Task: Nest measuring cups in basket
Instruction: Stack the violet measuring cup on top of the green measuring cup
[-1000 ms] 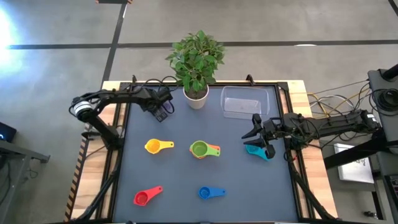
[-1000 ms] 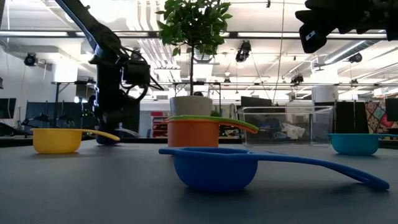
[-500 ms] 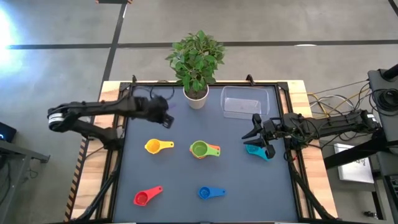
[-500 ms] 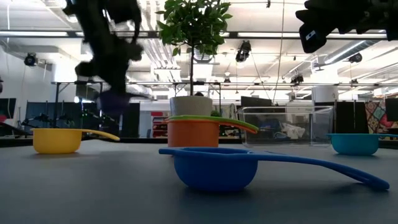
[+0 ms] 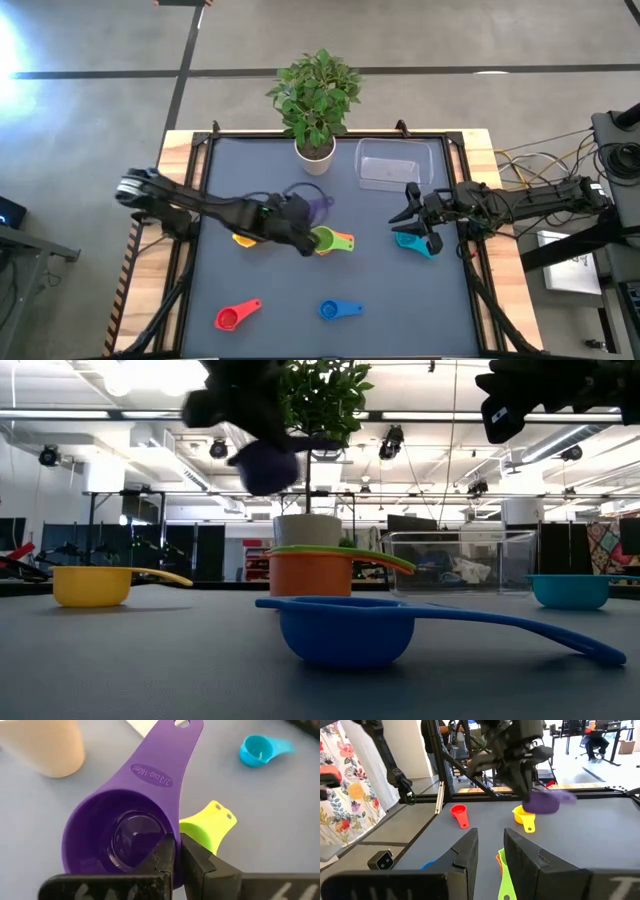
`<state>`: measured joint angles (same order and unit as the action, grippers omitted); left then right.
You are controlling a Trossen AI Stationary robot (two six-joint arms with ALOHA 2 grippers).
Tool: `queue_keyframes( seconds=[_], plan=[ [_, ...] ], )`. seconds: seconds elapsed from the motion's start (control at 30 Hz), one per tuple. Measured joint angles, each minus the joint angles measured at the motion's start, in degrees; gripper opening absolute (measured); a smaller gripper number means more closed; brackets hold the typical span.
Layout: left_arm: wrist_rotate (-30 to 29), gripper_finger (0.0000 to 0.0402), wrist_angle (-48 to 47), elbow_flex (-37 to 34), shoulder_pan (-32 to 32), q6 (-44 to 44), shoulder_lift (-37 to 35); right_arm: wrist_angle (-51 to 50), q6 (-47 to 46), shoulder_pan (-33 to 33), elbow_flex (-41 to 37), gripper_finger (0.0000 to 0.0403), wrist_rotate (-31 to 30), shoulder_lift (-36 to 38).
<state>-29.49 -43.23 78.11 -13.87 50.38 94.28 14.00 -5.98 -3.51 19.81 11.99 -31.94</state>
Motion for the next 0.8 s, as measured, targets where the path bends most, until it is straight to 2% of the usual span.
queue_keyframes(
  seconds=[0.2,0.37,0.57,0.8],
  plan=[
    [2.51,0.0000,-4.21,10.37,-0.10,-1.78,11.23,-0.20,0.00,0.02,0.00,0.0086,0.00,0.02],
    [4.90,0.0000,-3.82,14.97,-0.88,-7.45,16.04,-0.50,-0.01,0.00,0.00,0.0081,0.01,0.02],
    [6.36,0.0000,-3.77,13.67,-2.47,-12.06,18.08,-0.52,-0.48,0.00,0.00,0.0082,0.01,0.02],
    [9.50,0.0002,0.95,12.15,-2.62,-17.54,19.64,-0.41,-0.59,0.00,0.00,0.0082,0.00,0.02]
  ],
)
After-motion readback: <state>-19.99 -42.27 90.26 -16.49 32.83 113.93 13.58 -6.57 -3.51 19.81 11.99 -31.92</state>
